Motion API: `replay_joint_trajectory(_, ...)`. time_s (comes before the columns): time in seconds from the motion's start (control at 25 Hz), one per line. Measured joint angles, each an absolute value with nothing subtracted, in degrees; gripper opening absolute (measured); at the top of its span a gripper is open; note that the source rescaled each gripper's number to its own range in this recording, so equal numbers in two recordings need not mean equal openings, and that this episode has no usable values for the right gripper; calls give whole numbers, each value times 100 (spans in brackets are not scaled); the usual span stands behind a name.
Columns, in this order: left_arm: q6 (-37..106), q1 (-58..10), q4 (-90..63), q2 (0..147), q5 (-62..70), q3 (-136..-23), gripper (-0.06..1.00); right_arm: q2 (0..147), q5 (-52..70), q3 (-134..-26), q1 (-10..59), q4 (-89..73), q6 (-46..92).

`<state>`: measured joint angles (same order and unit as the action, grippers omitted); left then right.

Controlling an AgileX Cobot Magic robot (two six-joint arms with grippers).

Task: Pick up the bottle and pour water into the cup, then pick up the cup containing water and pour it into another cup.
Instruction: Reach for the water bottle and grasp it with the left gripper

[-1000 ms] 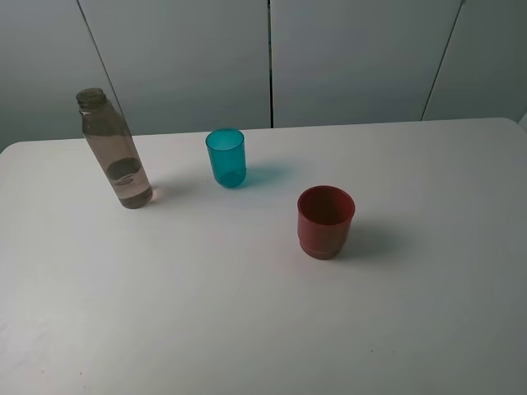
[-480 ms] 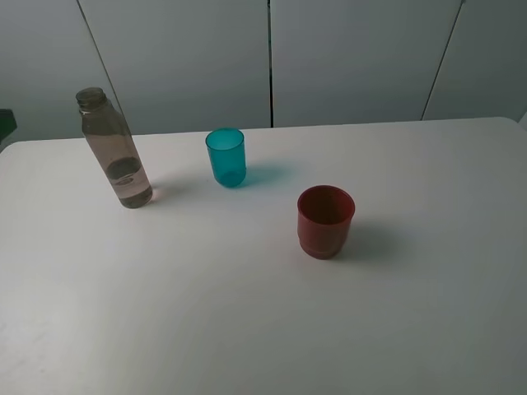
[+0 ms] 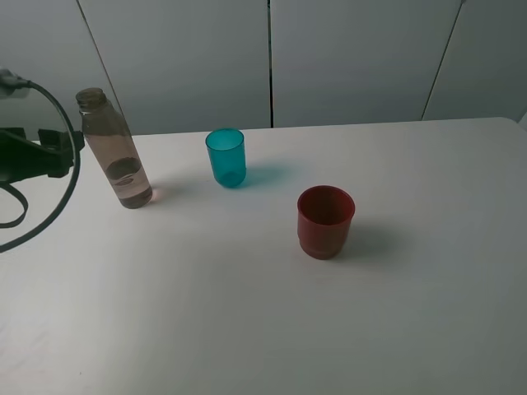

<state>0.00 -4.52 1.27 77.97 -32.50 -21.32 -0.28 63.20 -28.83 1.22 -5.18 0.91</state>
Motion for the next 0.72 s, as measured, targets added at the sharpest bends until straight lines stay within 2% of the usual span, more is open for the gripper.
replay_joint_trajectory(0.72, 0, -452, 292, 9749, -5585, -2218, 100, -28, 6320, -2883, 122, -518, 91)
